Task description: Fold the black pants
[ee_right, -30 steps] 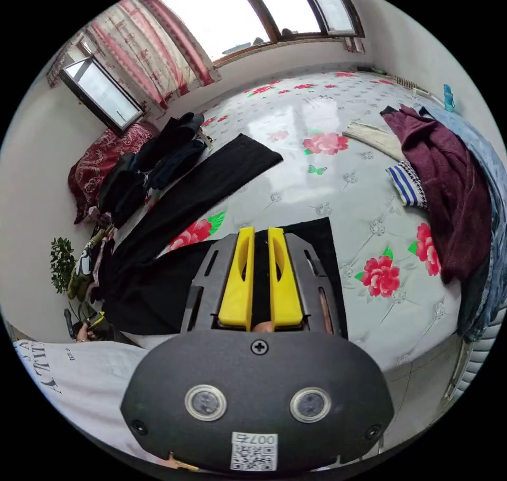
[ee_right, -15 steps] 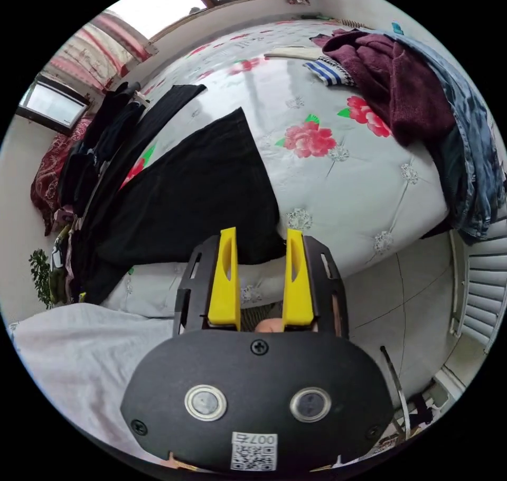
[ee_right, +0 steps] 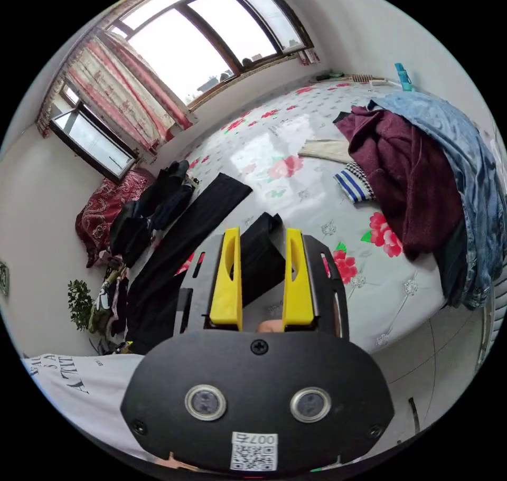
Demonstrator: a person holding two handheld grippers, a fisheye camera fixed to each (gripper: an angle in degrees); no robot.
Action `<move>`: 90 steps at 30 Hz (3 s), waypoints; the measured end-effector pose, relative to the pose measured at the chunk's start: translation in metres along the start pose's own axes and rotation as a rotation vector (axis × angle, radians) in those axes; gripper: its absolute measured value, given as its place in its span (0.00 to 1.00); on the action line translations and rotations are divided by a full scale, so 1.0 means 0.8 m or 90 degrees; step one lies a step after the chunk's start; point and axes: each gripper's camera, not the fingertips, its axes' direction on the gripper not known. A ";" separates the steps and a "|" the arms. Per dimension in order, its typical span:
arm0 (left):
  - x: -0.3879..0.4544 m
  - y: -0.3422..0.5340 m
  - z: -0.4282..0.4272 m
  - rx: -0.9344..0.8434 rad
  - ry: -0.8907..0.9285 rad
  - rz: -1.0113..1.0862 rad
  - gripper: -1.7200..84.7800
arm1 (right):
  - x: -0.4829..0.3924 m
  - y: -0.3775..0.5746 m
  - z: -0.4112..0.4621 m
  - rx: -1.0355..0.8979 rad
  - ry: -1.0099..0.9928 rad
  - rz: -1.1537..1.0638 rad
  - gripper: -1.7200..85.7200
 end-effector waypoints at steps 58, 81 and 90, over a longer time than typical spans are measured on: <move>0.018 0.115 -0.131 0.077 0.179 -0.064 0.01 | 0.106 0.017 -0.097 0.160 -0.516 0.103 0.02; 0.244 -0.155 0.098 0.099 -0.249 0.044 0.09 | -0.318 -0.249 0.422 -0.108 -0.236 -0.058 0.02; 0.296 -0.057 0.072 0.146 -0.328 0.167 0.10 | -0.355 -0.071 0.371 -0.310 -0.300 -0.328 0.04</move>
